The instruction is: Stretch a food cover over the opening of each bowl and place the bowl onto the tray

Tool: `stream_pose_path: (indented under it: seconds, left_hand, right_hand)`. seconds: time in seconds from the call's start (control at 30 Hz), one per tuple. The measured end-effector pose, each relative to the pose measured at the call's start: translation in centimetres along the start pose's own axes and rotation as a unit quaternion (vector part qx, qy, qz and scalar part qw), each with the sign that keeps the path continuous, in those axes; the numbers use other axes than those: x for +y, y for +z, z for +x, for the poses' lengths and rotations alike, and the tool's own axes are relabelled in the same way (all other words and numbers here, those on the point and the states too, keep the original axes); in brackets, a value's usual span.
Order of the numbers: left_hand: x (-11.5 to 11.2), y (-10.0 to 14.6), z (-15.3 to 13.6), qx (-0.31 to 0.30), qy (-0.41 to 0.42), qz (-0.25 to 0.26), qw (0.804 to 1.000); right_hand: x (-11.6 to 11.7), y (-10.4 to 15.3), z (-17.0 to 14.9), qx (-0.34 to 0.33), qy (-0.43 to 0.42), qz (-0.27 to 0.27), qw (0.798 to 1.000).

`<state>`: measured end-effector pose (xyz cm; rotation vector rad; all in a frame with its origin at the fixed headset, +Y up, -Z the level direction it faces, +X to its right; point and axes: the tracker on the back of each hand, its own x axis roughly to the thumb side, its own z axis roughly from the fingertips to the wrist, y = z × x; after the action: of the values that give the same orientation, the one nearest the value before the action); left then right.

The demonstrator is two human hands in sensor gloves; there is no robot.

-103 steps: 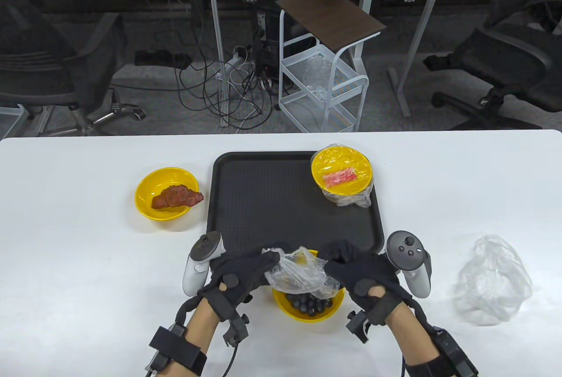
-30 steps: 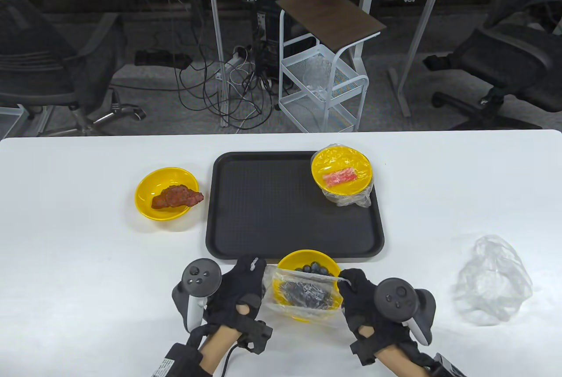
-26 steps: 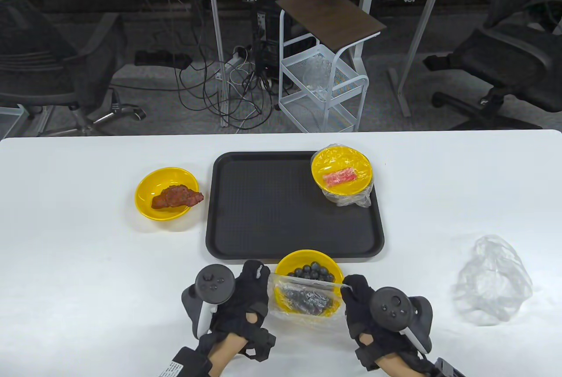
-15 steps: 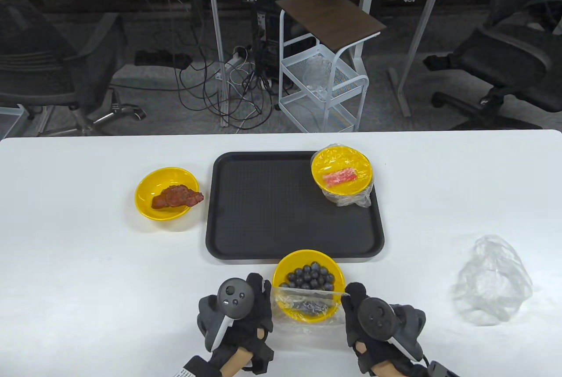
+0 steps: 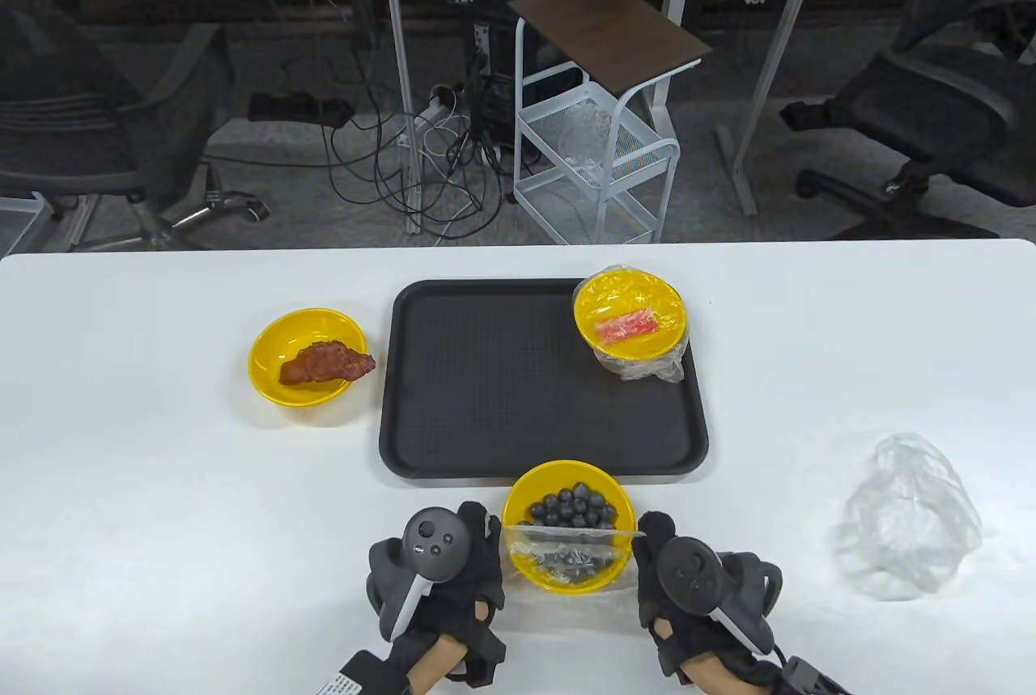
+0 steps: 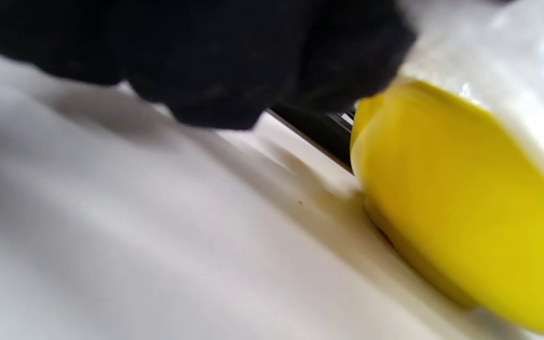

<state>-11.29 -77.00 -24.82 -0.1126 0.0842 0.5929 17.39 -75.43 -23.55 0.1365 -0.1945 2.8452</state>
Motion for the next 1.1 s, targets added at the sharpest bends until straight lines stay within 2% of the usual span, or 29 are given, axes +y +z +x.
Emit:
stream_pose_path:
  seconds: [0.3, 0.7, 1.1]
  left_hand:
    - [-0.3, -0.8, -0.3, 0.019, 0.002, -0.033, 0.999]
    - [-0.4, -2.9, -1.4, 0.006, 0.094, -0.108, 0.990]
    - [-0.3, -3.8, -1.5, -0.003, 0.122, -0.129, 0.984]
  right_hand:
    - [0.3, -0.8, -0.2, 0.008, 0.007, 0.028, 1.000]
    - [1.3, -2.5, -1.9, 0.041, -0.093, 0.103, 0.989]
    - [1.2, -3.8, -2.5, 0.036, -0.110, 0.125, 0.985]
